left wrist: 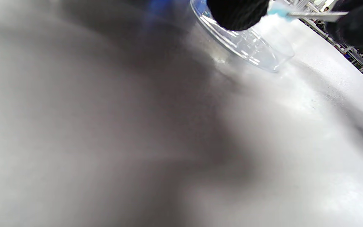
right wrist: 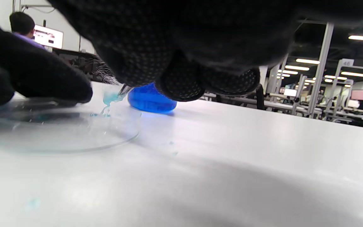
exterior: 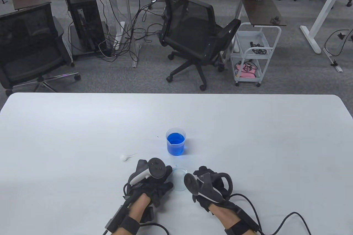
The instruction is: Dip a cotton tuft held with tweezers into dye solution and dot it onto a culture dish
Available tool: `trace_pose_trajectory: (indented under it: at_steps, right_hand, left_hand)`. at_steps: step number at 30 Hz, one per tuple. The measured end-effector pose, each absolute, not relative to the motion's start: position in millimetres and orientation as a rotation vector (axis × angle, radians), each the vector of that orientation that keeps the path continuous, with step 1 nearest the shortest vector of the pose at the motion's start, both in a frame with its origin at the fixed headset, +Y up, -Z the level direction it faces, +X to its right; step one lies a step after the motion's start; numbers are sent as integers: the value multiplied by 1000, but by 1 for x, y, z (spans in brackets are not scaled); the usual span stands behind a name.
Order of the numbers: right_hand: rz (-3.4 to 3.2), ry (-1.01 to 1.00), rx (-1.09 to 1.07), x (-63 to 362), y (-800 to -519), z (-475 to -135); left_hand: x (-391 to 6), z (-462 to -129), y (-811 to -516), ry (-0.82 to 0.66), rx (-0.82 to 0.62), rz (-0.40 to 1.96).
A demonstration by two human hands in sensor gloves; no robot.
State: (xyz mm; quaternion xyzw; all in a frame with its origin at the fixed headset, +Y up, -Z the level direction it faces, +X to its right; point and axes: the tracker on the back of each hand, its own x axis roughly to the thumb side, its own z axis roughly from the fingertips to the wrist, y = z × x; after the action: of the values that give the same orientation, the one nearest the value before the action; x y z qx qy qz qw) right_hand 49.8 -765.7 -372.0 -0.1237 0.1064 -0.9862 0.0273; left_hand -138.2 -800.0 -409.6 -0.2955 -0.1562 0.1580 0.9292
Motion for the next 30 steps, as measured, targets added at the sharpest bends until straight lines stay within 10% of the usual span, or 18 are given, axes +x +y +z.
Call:
trace_pose_trajectory:
  at_steps: [30]
  right_hand:
    - [-3024,270,-452,41,-779,-366]
  left_hand:
    - [-139,-410,-800,-319,-606,325]
